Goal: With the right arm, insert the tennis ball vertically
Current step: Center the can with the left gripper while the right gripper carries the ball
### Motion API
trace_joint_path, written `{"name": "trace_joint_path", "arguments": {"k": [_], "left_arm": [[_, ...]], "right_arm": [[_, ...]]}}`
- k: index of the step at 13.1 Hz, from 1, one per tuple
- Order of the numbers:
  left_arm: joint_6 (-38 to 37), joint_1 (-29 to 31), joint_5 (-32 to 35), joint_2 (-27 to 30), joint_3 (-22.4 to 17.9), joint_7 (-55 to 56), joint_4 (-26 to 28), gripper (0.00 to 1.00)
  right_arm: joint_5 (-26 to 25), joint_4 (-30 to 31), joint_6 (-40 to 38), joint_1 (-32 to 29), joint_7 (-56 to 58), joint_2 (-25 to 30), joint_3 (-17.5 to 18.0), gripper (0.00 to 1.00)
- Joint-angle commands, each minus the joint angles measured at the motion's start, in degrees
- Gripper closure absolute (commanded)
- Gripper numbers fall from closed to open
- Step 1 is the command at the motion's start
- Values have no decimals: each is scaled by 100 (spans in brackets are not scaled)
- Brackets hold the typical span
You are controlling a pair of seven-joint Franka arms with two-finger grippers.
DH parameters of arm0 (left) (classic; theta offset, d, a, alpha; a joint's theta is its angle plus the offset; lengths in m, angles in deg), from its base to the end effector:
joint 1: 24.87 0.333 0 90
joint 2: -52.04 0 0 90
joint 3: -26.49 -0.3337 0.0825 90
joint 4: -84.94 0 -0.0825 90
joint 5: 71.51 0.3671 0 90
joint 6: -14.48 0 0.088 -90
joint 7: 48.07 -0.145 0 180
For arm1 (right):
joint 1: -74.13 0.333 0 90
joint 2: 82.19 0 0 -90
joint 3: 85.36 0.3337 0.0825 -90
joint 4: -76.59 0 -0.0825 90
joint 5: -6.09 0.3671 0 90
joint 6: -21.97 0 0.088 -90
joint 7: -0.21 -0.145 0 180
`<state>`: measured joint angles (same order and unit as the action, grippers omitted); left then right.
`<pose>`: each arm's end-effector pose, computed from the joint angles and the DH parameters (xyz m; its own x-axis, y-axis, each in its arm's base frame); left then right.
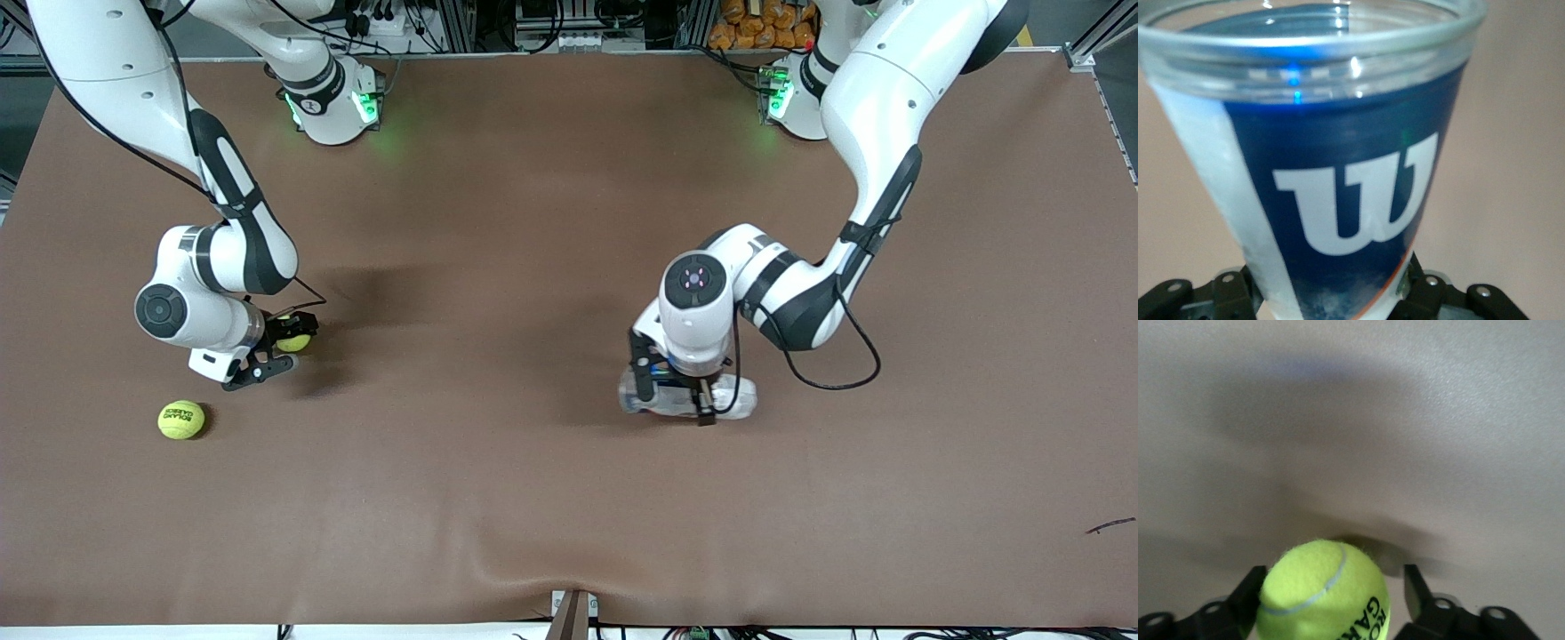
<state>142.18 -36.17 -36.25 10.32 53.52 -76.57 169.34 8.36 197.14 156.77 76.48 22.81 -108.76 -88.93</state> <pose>0.6293 -0.3729 0.2771 0.1760 -0.9842 -0.0171 -0.9574 -0.1671 -0.2357 0.5467 -0.0109 0.1711 0.9195 0.3393 -0.1982 0.3308 -0.9407 -0.0757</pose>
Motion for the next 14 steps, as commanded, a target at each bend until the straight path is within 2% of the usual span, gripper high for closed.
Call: {"name": "trace_joint_path", "arguments": {"k": [1, 2, 3, 6, 9, 11, 14], "left_arm": [[1217, -179, -133, -55, 118, 1070, -2, 23], [1719, -310, -124, -108, 118, 1648, -2, 23], [2193, -381, -124, -178, 118, 2107, 6, 23], [3678, -610, -124, -458, 92, 3259, 77, 22], [5112, -751, -80, -994, -31, 3623, 68, 22], [5711, -848, -72, -1232, -215, 3623, 68, 21], [6126, -918, -37, -1496, -260, 3614, 77, 21]], "right_arm": [[327, -5, -138, -67, 130, 29, 50, 50], [336, -22, -173, -76, 122, 64, 50, 56], [336, -75, -200, -85, 121, 99, 50, 57], [336, -600, -874, -260, 121, 239, 23, 58], [327, -1085, -1167, -401, 130, 397, 14, 58], [327, -1261, -1175, -445, 95, 529, 14, 58], [336, -1446, -1316, -384, -369, 828, 49, 58]]}}
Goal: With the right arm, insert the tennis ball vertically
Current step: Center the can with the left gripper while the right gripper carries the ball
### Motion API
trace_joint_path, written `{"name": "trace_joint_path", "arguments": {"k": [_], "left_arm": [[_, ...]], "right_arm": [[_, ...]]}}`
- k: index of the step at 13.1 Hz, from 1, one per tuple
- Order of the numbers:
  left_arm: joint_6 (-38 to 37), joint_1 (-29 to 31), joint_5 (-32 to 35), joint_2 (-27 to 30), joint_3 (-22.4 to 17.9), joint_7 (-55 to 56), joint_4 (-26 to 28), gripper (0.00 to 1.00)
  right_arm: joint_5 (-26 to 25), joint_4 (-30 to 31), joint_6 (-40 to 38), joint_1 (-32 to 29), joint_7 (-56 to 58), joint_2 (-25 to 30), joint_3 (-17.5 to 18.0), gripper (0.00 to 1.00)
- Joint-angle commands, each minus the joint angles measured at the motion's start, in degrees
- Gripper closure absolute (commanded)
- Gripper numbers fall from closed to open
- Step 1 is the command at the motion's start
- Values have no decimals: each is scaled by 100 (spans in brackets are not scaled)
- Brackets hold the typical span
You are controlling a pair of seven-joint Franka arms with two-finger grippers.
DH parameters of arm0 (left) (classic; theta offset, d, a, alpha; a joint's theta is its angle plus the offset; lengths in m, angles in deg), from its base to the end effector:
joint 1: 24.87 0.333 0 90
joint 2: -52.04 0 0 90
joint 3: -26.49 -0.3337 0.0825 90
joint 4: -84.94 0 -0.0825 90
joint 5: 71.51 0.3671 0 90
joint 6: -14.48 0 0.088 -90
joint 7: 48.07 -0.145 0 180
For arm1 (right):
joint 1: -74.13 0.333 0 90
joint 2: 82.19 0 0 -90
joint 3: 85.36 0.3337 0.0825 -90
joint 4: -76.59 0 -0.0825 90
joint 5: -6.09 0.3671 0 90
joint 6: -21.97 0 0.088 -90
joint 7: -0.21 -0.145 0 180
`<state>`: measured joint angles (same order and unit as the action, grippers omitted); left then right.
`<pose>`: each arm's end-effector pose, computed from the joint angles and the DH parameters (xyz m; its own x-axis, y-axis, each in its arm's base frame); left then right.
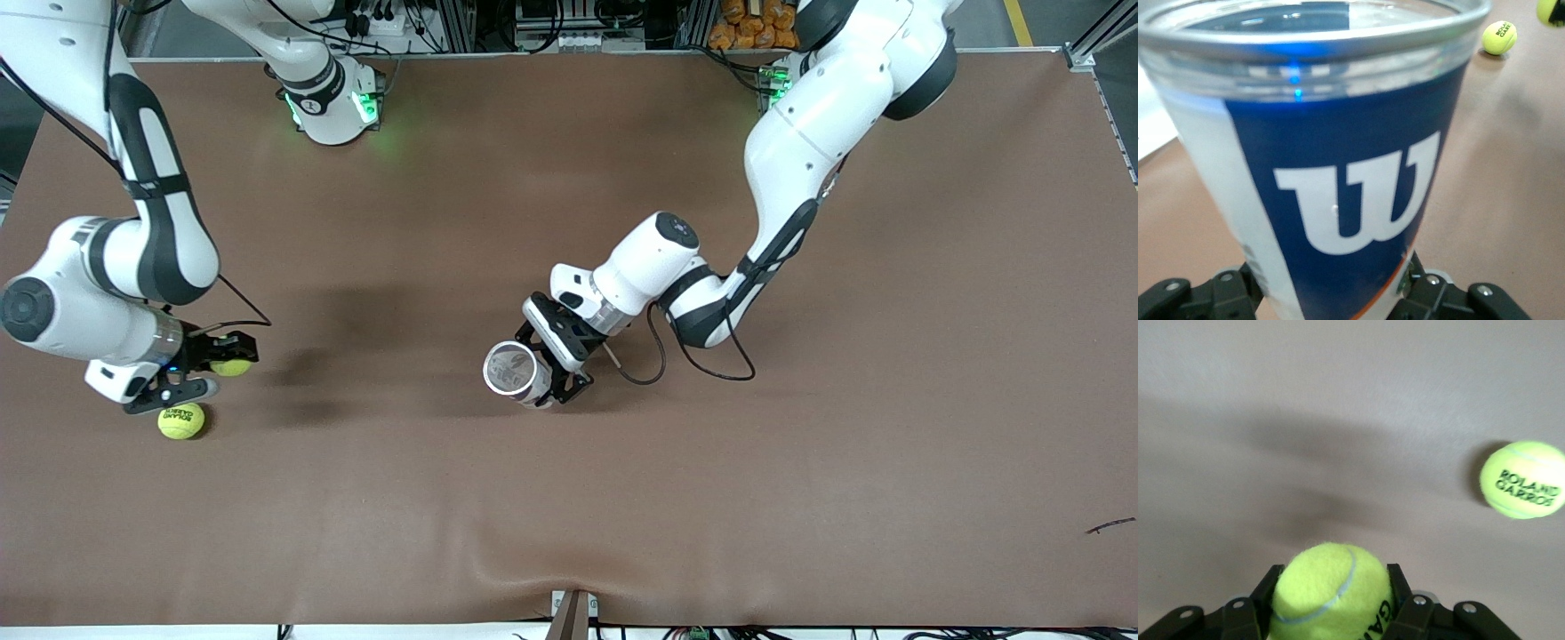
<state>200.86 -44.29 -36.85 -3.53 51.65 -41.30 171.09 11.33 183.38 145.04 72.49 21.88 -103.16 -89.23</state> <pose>0.5799 -0.5186 0.2293 0.3736 -0.5011 0.7806 -0.8241 -0.5656 0.0314 0.6112 -0.0502 0.3043 0.9709 0.2322 -0.0580 0.2277 -0.9709 -0.0749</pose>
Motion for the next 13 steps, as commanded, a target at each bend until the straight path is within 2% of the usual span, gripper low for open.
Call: {"name": "trace_joint_path", "arguments": {"k": [1, 3, 5, 7, 10, 13], "left_arm": [[468, -106, 33, -190, -82, 70, -98, 21], [907, -98, 33, -331, -91, 17, -37, 21], [1102, -115, 111, -375, -257, -35, -10, 20], [1286, -89, 348, -454, -284, -36, 42, 19], [1349, -71, 384, -463, -293, -44, 131, 19], [1349, -106, 384, -463, -381, -36, 131, 19]], "right_arm": [[47, -201, -221, 67, -556, 295, 114, 58], [231, -806, -930, 260, -1346, 278, 298, 59], [398, -1299, -1215, 620, -2286, 208, 317, 60], [591, -1625, -1189, 1076, -3069, 77, 308, 61], [663, -2363, -1128, 1806, -4405, -476, 308, 61], [671, -2593, -523, 2360, -5258, -715, 308, 61]]}}
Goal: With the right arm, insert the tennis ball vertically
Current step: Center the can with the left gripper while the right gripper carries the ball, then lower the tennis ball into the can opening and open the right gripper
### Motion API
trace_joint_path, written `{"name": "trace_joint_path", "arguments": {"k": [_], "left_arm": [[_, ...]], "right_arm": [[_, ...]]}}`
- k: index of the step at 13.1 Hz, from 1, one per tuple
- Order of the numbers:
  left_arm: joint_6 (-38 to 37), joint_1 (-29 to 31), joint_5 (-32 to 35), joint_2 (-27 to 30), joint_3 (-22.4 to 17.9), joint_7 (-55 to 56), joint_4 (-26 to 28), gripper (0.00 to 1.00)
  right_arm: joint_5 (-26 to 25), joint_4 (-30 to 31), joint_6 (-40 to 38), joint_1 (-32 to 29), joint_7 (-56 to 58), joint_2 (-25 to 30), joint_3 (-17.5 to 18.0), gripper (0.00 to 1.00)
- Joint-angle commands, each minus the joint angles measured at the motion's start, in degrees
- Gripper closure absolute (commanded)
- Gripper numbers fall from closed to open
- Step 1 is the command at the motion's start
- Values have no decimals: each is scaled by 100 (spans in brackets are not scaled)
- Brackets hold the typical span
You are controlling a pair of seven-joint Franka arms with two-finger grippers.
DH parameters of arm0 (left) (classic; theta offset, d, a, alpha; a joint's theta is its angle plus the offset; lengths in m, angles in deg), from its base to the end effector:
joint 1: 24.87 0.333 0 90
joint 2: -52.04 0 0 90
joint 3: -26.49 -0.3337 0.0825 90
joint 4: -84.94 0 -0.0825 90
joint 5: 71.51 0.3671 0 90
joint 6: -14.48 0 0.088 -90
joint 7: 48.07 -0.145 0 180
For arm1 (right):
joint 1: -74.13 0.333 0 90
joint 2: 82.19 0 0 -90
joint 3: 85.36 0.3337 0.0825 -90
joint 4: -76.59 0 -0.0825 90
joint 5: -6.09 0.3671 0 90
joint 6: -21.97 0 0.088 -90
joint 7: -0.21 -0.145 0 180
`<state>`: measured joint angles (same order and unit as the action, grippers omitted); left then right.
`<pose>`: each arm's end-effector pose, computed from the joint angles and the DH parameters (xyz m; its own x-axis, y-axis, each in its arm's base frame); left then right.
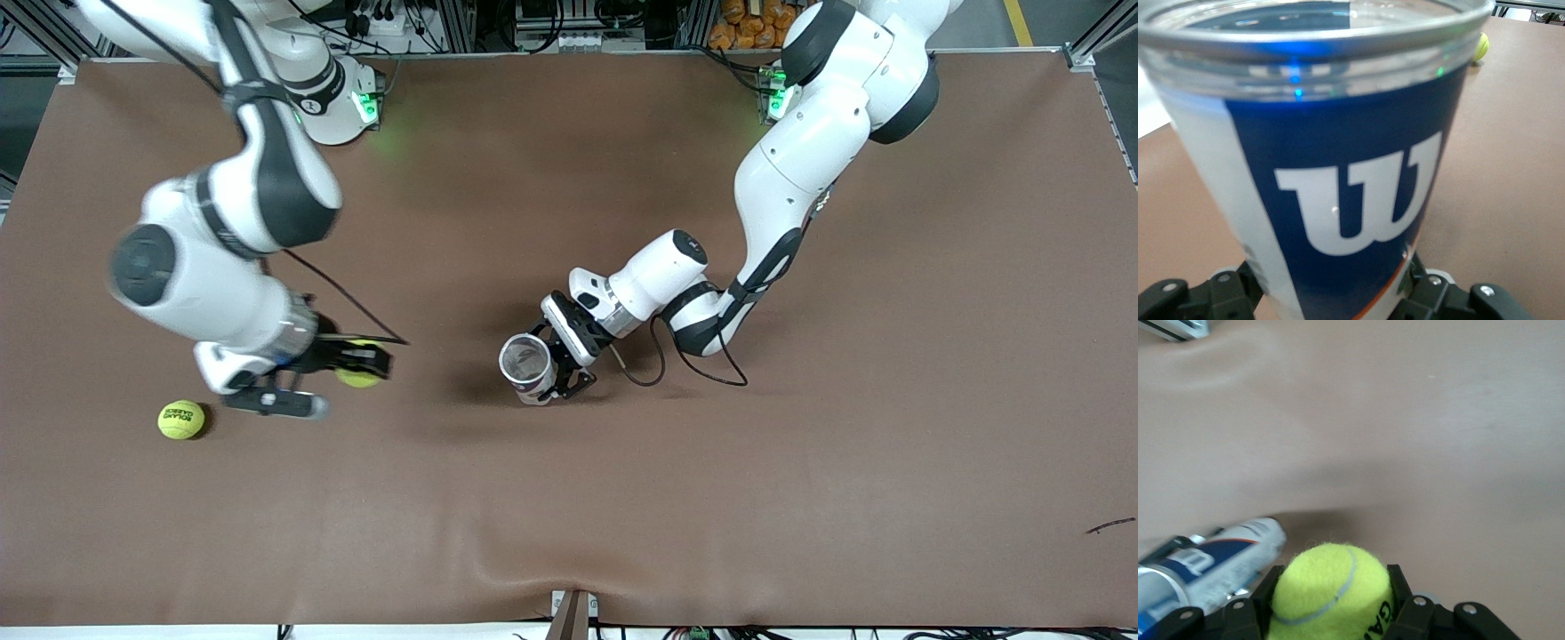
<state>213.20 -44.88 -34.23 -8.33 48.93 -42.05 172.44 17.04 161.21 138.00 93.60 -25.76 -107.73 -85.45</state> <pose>0.5667 -0.5072 0.1842 0.3057 -0.4465 0.8409 -0.8517 -0.5230 0.0320 0.6491 0.2470 0.4158 0.9818 -0.1897 0.0075 -0.1843 -0.9620 -0.2012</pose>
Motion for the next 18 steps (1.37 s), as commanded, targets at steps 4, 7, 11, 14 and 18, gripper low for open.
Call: {"name": "trace_joint_path", "arguments": {"k": [4, 7, 11, 14, 18], "left_arm": [[115, -65, 140, -1, -170, 39, 4, 17], [115, -65, 131, -1, -170, 31, -5, 17], [115, -65, 140, -1, -170, 31, -5, 17], [115, -65, 131, -1, -170, 39, -5, 17], [115, -65, 140, -1, -170, 31, -5, 17]], "right_arm": [[57, -524, 710, 804, -1523, -530, -87, 61], [31, -657, 684, 1172, -2199, -549, -87, 61], [22, -657, 710, 1411, -2808, -566, -96, 61], [-92, -657, 737, 1490, -2826, -732, -96, 61], [-92, -657, 1097, 1499, -2808, -1023, -96, 52]]}}
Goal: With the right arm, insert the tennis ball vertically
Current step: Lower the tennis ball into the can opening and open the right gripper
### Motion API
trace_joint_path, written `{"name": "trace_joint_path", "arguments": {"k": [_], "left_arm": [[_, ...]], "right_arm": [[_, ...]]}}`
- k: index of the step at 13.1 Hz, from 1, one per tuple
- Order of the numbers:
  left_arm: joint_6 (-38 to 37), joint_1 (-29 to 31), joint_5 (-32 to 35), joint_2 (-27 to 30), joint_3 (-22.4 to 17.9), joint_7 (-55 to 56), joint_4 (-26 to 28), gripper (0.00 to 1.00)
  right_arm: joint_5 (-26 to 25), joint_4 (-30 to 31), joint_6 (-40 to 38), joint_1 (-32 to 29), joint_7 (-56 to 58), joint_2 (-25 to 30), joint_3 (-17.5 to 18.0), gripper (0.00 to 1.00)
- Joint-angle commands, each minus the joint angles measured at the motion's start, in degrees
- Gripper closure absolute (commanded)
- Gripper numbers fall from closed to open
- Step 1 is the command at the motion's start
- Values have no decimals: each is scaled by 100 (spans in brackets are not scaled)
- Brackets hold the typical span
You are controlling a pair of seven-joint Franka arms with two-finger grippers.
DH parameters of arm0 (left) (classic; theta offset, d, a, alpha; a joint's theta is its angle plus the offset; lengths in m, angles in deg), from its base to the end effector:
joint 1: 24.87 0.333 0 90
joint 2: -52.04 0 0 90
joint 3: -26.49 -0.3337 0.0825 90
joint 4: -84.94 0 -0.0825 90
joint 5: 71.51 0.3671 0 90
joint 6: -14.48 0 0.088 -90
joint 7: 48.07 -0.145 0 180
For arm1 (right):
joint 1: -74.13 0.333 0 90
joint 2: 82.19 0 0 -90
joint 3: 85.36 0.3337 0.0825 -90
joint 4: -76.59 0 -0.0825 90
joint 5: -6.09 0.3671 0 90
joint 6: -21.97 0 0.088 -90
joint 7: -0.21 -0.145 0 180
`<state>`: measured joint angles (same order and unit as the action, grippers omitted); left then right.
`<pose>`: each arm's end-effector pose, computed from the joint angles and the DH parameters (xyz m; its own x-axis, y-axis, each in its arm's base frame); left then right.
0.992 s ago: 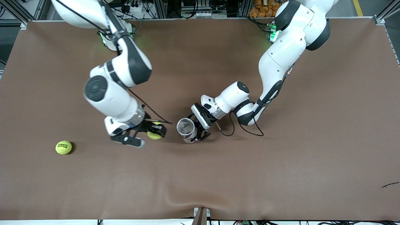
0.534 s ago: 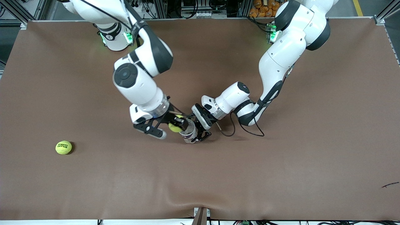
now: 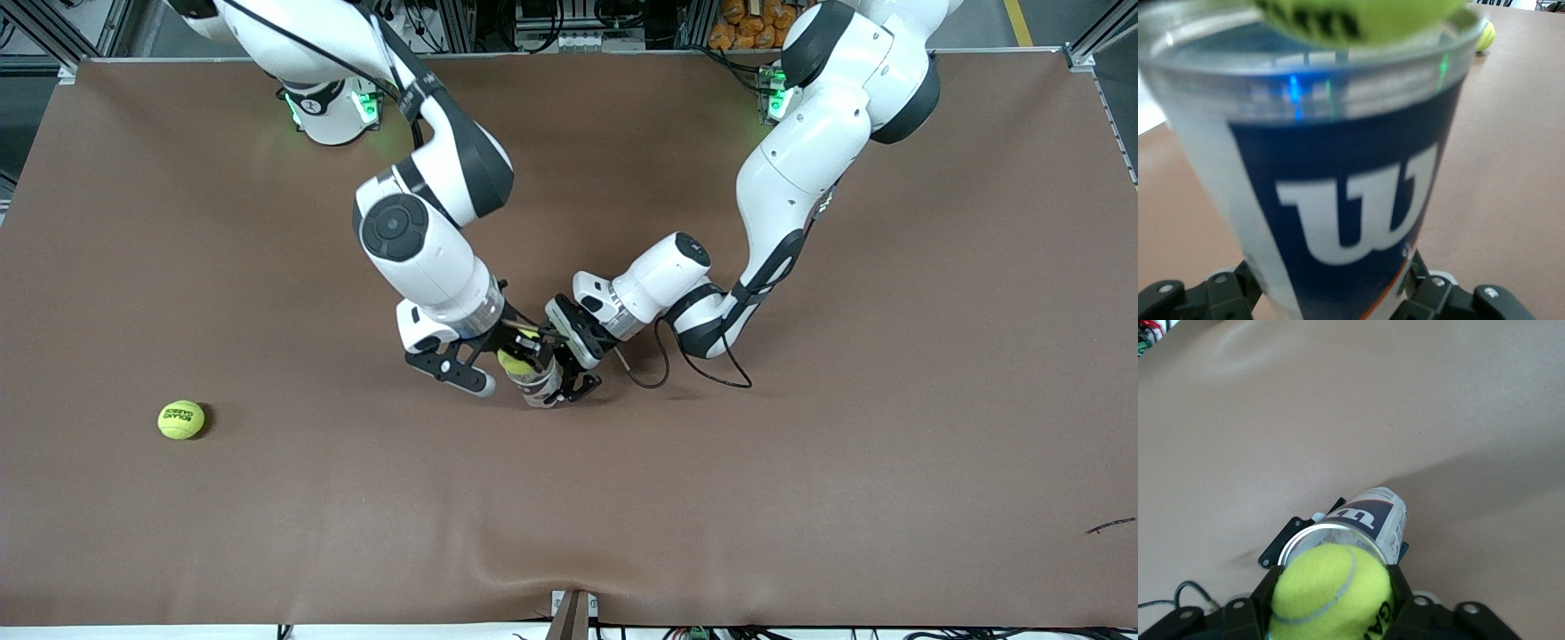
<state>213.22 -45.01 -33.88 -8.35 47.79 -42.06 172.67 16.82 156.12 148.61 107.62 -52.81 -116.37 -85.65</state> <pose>0.5694 -0.5007 0.1775 0.3015 -0.4630 0.8335 -0.8512 -0.5246 0.0165 0.6153 0.4178 0.3700 0.9052 -0.4250 -0.0049 -0.4102 -0.8704 -0.2722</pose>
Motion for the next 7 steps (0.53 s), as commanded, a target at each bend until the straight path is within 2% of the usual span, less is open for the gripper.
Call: {"name": "trace_joint_path", "arguments": {"k": [1, 2, 7], "left_arm": [[112, -52, 96, 1, -65, 41, -37, 17], [112, -52, 96, 1, -56, 32, -37, 17], [112, -52, 105, 1, -56, 41, -37, 17]], "right_arm": [[-70, -148, 36, 88, -95, -160, -76, 42], [-70, -148, 36, 88, -103, -151, -76, 0], [-62, -156, 37, 140, -103, -116, -76, 0]]}}
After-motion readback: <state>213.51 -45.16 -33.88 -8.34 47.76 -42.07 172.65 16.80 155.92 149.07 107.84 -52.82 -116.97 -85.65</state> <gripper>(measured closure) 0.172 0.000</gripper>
